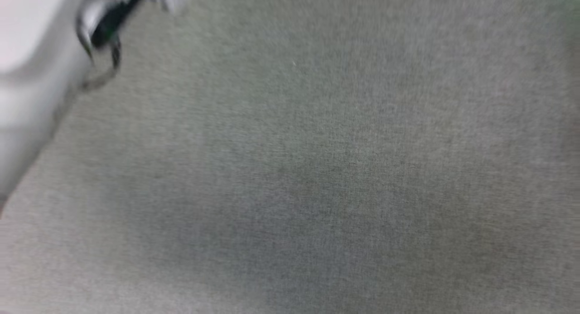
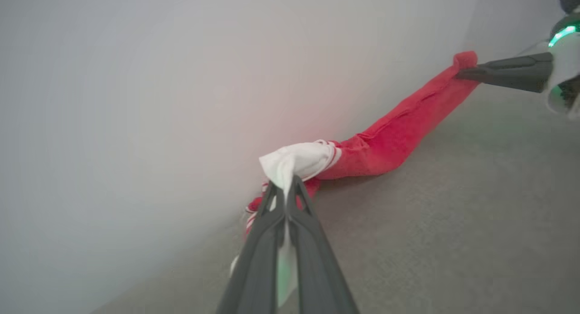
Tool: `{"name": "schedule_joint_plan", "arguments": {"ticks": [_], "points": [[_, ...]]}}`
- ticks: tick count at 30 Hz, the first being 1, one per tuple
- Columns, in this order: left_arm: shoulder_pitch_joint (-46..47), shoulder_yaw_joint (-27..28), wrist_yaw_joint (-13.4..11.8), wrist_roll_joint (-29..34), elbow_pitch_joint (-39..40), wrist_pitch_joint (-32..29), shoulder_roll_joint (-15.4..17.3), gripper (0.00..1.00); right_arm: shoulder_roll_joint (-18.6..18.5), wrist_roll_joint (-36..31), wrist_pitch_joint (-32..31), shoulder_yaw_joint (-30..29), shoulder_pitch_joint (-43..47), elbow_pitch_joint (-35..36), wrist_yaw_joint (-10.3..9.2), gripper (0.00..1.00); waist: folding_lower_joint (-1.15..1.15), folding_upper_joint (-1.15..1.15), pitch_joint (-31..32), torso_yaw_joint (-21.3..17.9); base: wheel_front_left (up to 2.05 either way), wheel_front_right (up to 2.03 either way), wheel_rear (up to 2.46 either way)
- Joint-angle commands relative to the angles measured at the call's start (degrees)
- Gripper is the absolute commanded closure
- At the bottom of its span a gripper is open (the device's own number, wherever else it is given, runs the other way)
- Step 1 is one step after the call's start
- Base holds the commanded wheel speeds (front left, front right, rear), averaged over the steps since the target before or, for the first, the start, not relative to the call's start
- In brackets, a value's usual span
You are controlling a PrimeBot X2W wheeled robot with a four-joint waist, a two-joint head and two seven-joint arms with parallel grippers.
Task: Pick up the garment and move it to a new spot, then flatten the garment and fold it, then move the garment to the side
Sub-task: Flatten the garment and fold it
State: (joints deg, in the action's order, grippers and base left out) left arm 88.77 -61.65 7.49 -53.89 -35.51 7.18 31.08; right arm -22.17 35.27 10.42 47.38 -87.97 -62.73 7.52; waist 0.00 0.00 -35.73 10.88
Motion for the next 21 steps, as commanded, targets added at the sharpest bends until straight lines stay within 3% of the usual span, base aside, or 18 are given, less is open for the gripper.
{"name": "schedule_joint_plan", "arguments": {"ticks": [1,11,15,21], "points": [[-2.32,-1.14,-0.10,-1.73,1.53,-0.60,0.92,1.00,-1.32,1.84,-0.59,0.49,2.91,1.54,-0.06,1.00,0.00,0.00,7.64,1.59,0.00,0.00,0.00],[-18.64,-9.23,-0.67,-11.26,18.11,-7.93,11.21,1.00,-11.35,13.17,-3.74,0.50,25.24,17.36,-0.06,1.00,0.00,0.00,18.05,0.59,0.00,0.00,0.00],[-26.89,-10.29,-3.94,-12.84,25.93,-8.52,14.46,1.00,-14.55,15.60,-4.17,-1.52,34.88,22.11,-0.06,1.00,0.00,0.00,21.02,0.38,0.00,0.00,0.00],[-38.15,-11.14,-10.92,-12.77,36.86,-8.69,19.10,1.00,-18.25,15.96,-4.71,-5.57,48.25,29.92,-0.06,1.00,0.00,0.00,23.62,0.03,0.00,0.00,0.00]]}}
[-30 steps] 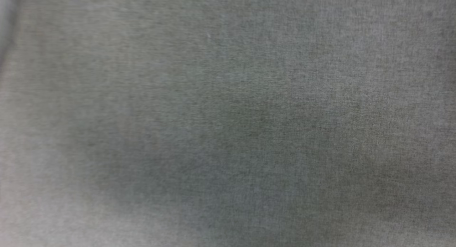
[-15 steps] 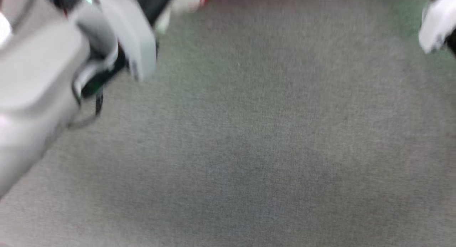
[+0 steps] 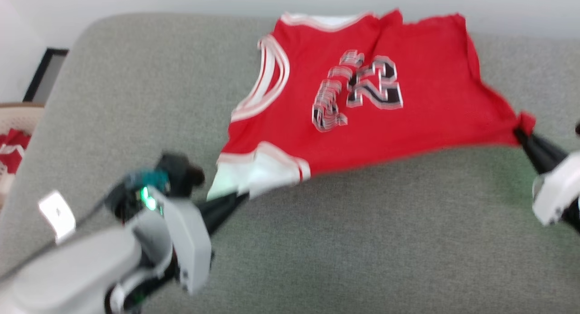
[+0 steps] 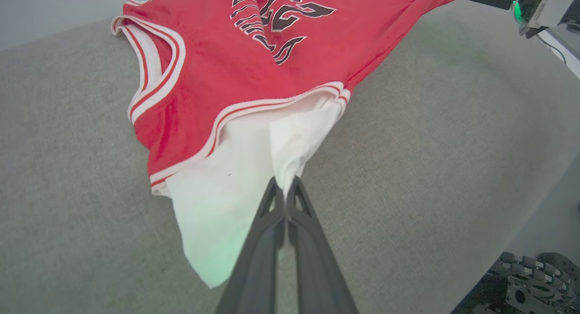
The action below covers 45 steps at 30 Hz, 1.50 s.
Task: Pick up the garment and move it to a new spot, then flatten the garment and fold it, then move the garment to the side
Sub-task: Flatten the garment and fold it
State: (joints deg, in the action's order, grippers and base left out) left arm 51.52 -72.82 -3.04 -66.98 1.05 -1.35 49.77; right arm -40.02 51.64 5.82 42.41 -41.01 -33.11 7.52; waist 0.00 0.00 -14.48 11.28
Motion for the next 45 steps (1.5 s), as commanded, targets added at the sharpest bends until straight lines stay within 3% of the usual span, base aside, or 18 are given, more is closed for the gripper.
{"name": "schedule_joint_plan", "arguments": {"ticks": [1,5,12,21,27,36,45], "points": [[-2.59,-0.11,-1.54,0.25,1.73,-0.23,0.85,1.00,-0.84,-0.49,-0.36,-1.58,3.35,1.43,-0.07,1.00,0.00,0.00,2.60,-0.37,0.00,0.00,0.00],[-8.19,-0.33,-5.90,0.55,6.07,-0.32,2.31,1.00,-1.94,-1.23,-2.37,-5.56,11.99,7.45,-0.07,1.00,0.00,0.00,3.53,-0.38,0.00,0.00,0.00],[-15.53,-0.47,-10.62,2.11,10.50,1.56,3.29,1.00,-2.35,-3.94,-6.60,-16.70,28.61,18.57,-0.07,1.00,0.00,0.00,4.26,-0.82,0.00,0.00,0.00],[-21.94,-0.45,-14.84,1.77,13.13,4.92,4.90,1.00,5.60,-8.40,-16.30,-30.95,49.28,34.64,-0.06,1.00,0.00,0.00,3.22,-2.03,0.00,0.00,0.00],[-22.81,-0.47,-16.07,2.75,14.98,4.34,6.40,1.00,10.48,-10.96,-23.79,-36.81,55.57,44.07,-0.06,1.00,0.00,0.00,2.00,-2.97,0.00,0.00,0.00],[-15.81,0.44,-13.90,5.77,18.33,-1.72,9.83,1.00,13.36,-11.82,-29.28,-39.88,53.11,50.74,-0.06,1.00,0.00,0.00,0.17,-4.55,0.00,0.00,0.00],[-4.16,2.00,-6.30,10.42,16.43,-10.34,12.00,1.00,13.79,-12.54,-33.48,-40.23,43.24,50.03,-0.06,1.00,0.00,0.00,-2.50,-5.56,0.00,0.00,0.00]]}}
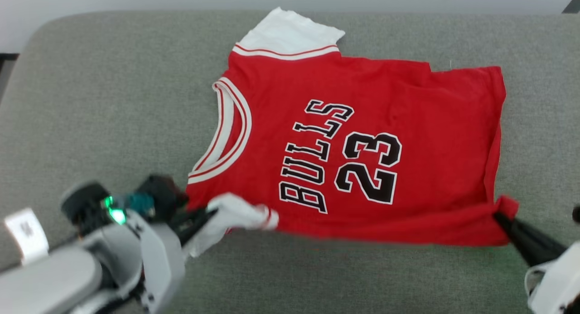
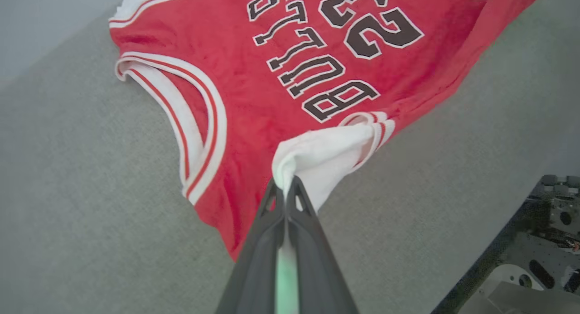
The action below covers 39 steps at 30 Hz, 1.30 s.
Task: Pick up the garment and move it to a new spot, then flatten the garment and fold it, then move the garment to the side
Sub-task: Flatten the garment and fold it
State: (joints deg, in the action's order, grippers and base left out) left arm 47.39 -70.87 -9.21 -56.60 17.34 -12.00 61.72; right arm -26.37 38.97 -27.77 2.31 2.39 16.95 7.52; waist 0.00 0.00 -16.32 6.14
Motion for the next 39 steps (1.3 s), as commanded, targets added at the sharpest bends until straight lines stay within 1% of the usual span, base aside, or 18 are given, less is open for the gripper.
{"name": "schedule_joint_plan", "arguments": {"ticks": [1,3,7,9,12,15,19,23,25,29,30,31,32,34,35,36,37,39], "points": [[1.68,0.38,1.26,0.55,-0.74,-0.64,-0.34,1.00,0.18,-0.53,-0.57,-0.35,-1.62,-0.54,-0.06,1.00,0.00,0.00,-1.09,-0.54,0.00,0.00,0.00],[4.95,0.57,3.97,1.92,-3.14,-2.90,-0.82,1.00,0.16,-1.92,-1.61,-0.58,-4.91,-1.52,-0.06,1.00,0.00,0.00,-2.15,-0.89,0.00,0.00,0.00],[10.91,1.42,9.39,3.11,-9.49,-5.49,-3.70,1.00,0.99,-4.35,-3.80,-0.43,-11.61,-4.65,-0.06,1.00,0.00,0.00,-4.55,-1.73,0.00,0.00,0.00],[13.72,1.46,12.37,4.18,-13.31,-5.75,-5.95,1.00,0.87,-6.25,-4.86,0.13,-15.24,-6.92,-0.06,1.00,0.00,0.00,-5.86,-2.01,0.00,0.00,0.00],[16.59,0.92,15.03,4.75,-19.47,-6.16,-9.17,1.00,1.96,-7.37,-5.88,1.61,-19.79,-10.70,-0.06,1.00,0.00,0.00,-7.61,-2.42,0.00,0.00,0.00],[18.41,-0.03,16.22,4.49,-25.00,-6.62,-12.41,1.00,2.41,-8.23,-6.40,3.38,-23.37,-14.25,-0.06,1.00,0.00,0.00,-8.86,-2.71,0.00,0.00,0.00],[19.08,-1.15,16.64,2.12,-30.31,-6.63,-16.07,1.00,2.79,-7.53,-6.35,5.49,-26.29,-17.68,-0.06,1.00,0.00,0.00,-9.75,-2.89,0.00,0.00,0.00],[18.26,-2.10,16.65,-1.79,-33.37,-8.66,-17.48,1.00,2.59,-6.60,-7.20,6.64,-27.27,-19.98,-0.06,1.00,0.00,0.00,-9.78,-2.88,0.00,0.00,0.00],[18.09,-2.42,16.66,-3.38,-34.50,-9.54,-17.92,0.91,2.23,-6.23,-7.55,6.91,-27.64,-20.56,-0.07,1.00,0.00,0.00,-9.64,-2.81,0.00,0.00,0.00],[18.03,-2.46,16.67,-7.28,-37.03,-9.49,-18.39,0.53,2.03,-5.77,-8.05,6.70,-28.13,-21.59,-0.08,1.00,0.00,0.00,-8.95,-2.55,0.00,0.00,0.00],[18.04,-2.37,16.60,-8.23,-37.63,-9.35,-18.54,0.35,2.10,-5.65,-8.41,6.67,-28.11,-21.81,-0.08,0.95,0.00,0.00,-8.68,-2.46,0.00,0.00,0.00],[18.05,-2.23,16.59,-9.02,-38.22,-9.37,-18.62,0.01,2.14,-5.54,-8.74,6.63,-28.13,-21.97,-0.07,0.79,0.00,0.00,-8.36,-2.37,0.00,0.00,0.00],[18.12,-2.13,16.59,-9.68,-38.51,-9.22,-18.82,0.00,2.15,-5.51,-9.05,6.68,-28.17,-22.16,-0.07,0.66,0.00,0.00,-7.99,-2.28,0.00,0.00,0.00],[18.01,-1.81,16.60,-10.90,-39.35,-9.26,-19.15,0.00,2.04,-5.29,-9.60,6.76,-28.33,-22.28,-0.07,0.54,0.00,0.00,-7.12,-1.99,0.00,0.00,0.00],[18.03,-1.72,16.60,-11.26,-39.62,-9.22,-19.18,0.00,2.12,-5.24,-9.81,6.64,-28.37,-22.43,-0.07,0.40,0.00,0.00,-6.66,-1.86,0.00,0.00,0.00],[18.07,-1.59,16.60,-11.66,-39.70,-8.94,-19.20,0.00,2.13,-5.27,-10.02,6.64,-28.40,-22.50,-0.07,0.13,0.00,0.00,-6.17,-1.70,0.00,0.00,0.00],[17.98,-1.36,16.60,-12.28,-39.90,-8.79,-19.18,0.00,2.04,-5.57,-10.13,6.69,-28.50,-22.52,-0.06,0.00,0.00,0.00,-5.67,-1.54,0.00,0.00,0.00],[17.69,-1.21,16.61,-12.91,-39.95,-8.55,-19.29,0.00,2.29,-5.76,-10.54,6.53,-28.56,-22.80,-0.06,0.00,0.00,0.00,-4.58,-1.18,0.00,0.00,0.00]]}}
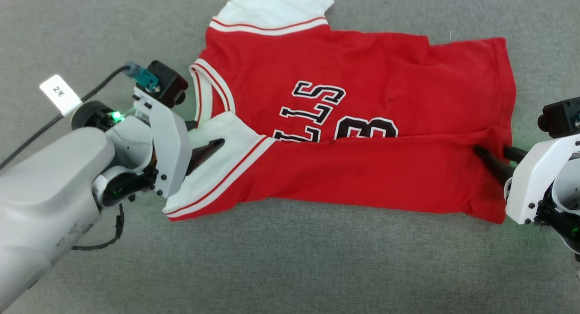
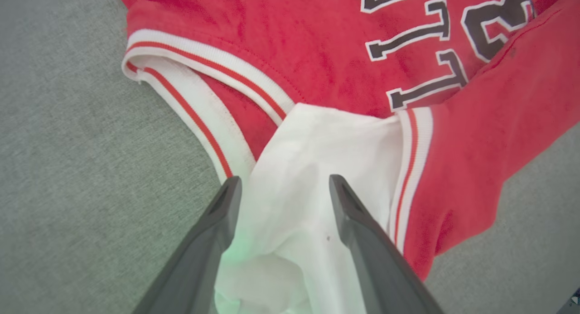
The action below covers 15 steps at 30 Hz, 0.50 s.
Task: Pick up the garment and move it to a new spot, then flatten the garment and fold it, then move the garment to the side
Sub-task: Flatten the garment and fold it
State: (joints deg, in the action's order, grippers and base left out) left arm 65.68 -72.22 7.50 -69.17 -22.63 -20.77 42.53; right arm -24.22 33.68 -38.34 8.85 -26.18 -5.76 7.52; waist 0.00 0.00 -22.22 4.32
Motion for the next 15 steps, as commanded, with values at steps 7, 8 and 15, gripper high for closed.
{"name": "schedule_joint_plan", "arguments": {"ticks": [7,8,15], "points": [[-1.83,1.29,-1.40,-2.32,0.91,1.09,0.31,0.00,0.75,-1.40,-0.31,-0.84,0.44,-0.25,-0.06,0.00,0.00,0.00,5.49,1.77,0.00,0.00,0.00],[-2.11,1.54,-1.76,-2.69,1.28,1.30,0.49,0.00,1.04,-1.01,-0.17,-0.96,0.64,0.05,-0.06,0.00,0.00,0.00,6.07,1.90,0.00,0.00,0.00],[-6.51,2.85,-6.49,-6.68,4.80,1.58,3.09,0.00,2.42,-2.05,3.56,-3.95,2.45,3.43,-0.06,0.00,0.00,0.00,9.95,2.26,0.00,0.00,0.00]]}}
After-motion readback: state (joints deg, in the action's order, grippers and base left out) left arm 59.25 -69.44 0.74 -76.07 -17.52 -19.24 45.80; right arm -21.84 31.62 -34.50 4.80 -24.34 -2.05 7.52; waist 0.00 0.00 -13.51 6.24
